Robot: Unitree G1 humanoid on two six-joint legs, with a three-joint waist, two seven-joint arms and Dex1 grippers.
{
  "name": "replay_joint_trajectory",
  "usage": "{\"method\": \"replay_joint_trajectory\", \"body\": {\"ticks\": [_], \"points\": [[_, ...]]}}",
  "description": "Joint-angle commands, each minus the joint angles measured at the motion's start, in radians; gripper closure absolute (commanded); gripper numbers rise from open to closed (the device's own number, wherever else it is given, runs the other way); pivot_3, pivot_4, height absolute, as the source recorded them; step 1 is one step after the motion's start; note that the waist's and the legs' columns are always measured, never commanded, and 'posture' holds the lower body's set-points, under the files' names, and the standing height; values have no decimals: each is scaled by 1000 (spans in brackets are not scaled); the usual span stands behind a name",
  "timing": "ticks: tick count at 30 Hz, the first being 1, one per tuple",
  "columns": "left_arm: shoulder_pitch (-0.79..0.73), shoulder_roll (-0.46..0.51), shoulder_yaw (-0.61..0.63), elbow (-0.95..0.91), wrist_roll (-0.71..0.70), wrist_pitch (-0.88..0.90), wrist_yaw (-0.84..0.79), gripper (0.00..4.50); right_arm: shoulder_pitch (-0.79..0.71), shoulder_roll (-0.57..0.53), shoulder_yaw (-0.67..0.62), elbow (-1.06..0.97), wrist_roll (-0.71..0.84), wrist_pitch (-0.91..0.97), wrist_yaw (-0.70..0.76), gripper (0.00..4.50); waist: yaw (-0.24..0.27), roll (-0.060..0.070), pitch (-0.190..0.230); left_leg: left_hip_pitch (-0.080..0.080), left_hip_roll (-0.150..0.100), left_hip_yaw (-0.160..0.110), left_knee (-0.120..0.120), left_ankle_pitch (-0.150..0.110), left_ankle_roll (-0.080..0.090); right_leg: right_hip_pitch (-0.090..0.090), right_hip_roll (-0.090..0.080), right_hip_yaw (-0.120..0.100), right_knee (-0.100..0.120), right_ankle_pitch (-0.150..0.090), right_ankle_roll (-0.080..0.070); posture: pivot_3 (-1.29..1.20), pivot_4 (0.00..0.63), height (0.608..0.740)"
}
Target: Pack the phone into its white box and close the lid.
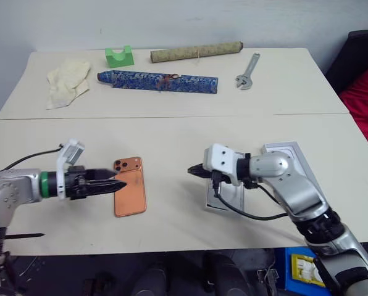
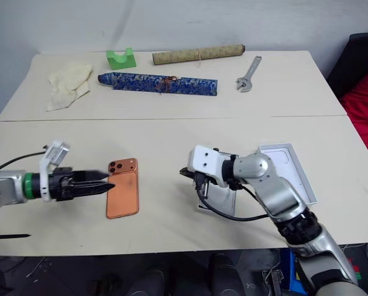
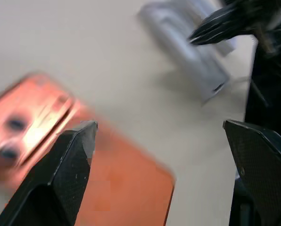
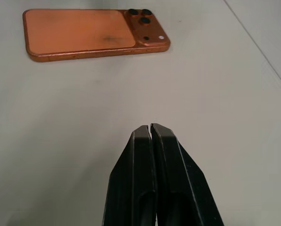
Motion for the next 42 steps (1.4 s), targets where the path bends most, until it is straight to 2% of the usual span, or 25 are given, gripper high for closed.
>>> {"method": "replay_joint_trajectory", "body": {"ticks": [1,6,11,19,23,27,33,36,40,42], "points": [[0,33,23,54,-8,167,57,0,-65,66,59,78,-49,-71,-2,4449,2,0,0,0,0,0,0,0,0,0,0,0,0,0,0,0,150,740],[-33,-54,22,82,8,327,186,0,-143,163,155,225,-130,-140,13,4449,1,0,0,0,-1,0,0,0,0,-2,0,0,3,0,0,0,150,740],[-17,-132,-36,-18,2,386,234,0,-186,216,208,331,-184,-165,35,4449,6,4,-2,3,-4,-1,1,1,1,1,-2,0,4,0,0,0,150,740],[-7,-234,-153,-50,47,398,306,0,-200,260,236,389,-223,-154,69,4449,4,27,-23,7,-10,-2,0,2,3,4,-8,1,3,0,0,0,150,740],[-58,-358,-140,-19,39,449,344,0,-201,291,226,390,-209,-134,89,4449,11,35,-29,13,-15,-3,-2,4,6,9,-14,1,4,0,1,0,150,740],[-65,-436,-101,-20,6,460,351,0,-195,304,214,381,-201,-117,108,4449,15,37,-30,23,-18,-8,-3,5,8,22,-14,4,2,-1,1,0,150,740],[-73,-446,-50,47,-64,460,392,0,-186,293,197,381,-215,-116,112,4449,17,37,-31,25,-21,-24,-3,5,7,23,-14,6,1,-1,1,0,150,740],[-78,-436,-36,68,-98,460,404,589,-183,292,193,382,-218,-119,112,4500,17,36,-31,24,-24,-26,-5,6,7,24,-14,8,1,-1,2,0,150,740],[-102,-435,-34,101,-151,460,429,1722,-178,304,182,384,-212,-122,105,4500,10,33,-30,20,-25,-27,-8,7,8,22,-15,9,2,-1,2,0,150,740],[-107,-436,-47,100,-159,460,447,1722,-176,308,181,384,-213,-123,104,4500,4,27,-29,18,-25,-29,-9,7,7,20,-15,9,2,-1,2,0,150,740]]}}
